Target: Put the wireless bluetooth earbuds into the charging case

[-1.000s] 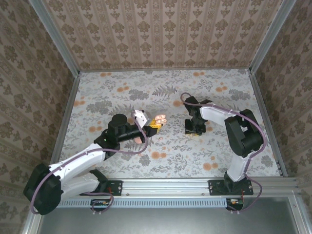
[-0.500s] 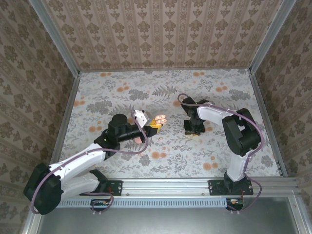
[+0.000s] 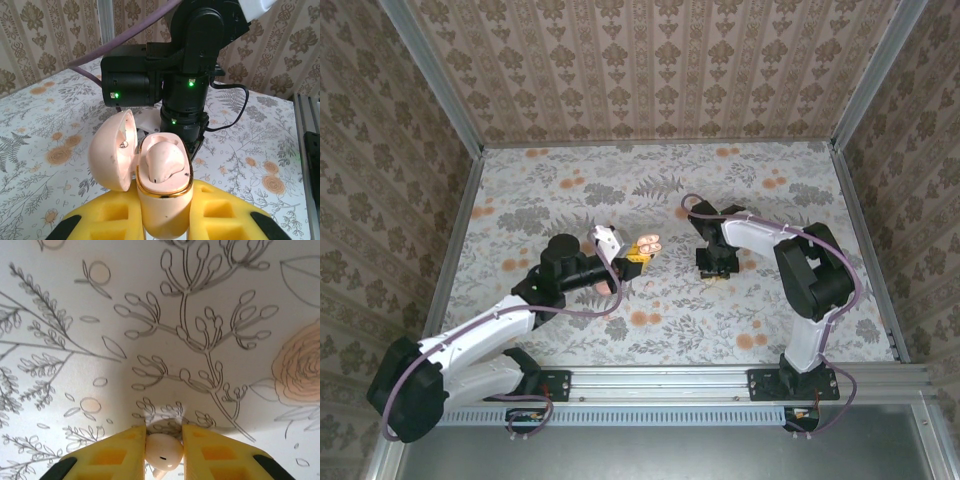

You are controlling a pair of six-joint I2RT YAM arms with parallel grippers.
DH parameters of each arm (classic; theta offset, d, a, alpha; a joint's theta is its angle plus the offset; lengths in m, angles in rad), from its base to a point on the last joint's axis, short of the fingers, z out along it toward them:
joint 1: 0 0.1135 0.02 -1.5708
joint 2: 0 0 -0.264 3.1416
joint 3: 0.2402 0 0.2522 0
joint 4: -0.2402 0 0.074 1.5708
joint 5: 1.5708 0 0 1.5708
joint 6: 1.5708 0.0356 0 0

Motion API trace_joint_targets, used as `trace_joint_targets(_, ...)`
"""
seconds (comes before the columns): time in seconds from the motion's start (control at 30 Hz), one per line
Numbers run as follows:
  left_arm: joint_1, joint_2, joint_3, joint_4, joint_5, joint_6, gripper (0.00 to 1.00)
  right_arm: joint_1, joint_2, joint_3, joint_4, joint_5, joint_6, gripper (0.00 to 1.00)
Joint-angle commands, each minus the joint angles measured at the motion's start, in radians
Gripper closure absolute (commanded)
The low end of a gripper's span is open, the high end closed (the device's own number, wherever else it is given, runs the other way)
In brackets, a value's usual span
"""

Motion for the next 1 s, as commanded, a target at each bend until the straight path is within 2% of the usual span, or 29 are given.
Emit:
trace_joint_targets(0.0,-0.002,-0.021,0.012,-0.004,0.004,0.016,1.0,0.009,-0.067,0.025,-0.074,0.045,-0.003,0.77)
trace_joint_targets(0.2,-0.004,-0.011,0.014,0.017,0.006,0.004,1.0,0.022,-0.17,0.043,-0.1,0.091,0.009,0.79)
trace_joint_targets(0.5,-0.018,0.028,0.036,0.058,0.006,-0.009,1.0,0.102,-0.376,0.121,-0.114,0.241,0.017,0.81)
trace_joint_targets(0.7,-0.035,0.058,0.061,0.08,-0.002,-0.021,1.0,0.167,-0.514,0.144,-0.06,0.319,0.005,0.82)
trace_joint_targets(0.97,-0.041,0.094,0.105,0.121,-0.005,-0.091,1.0,0.244,-0.638,0.132,0.061,0.333,-0.031,0.83)
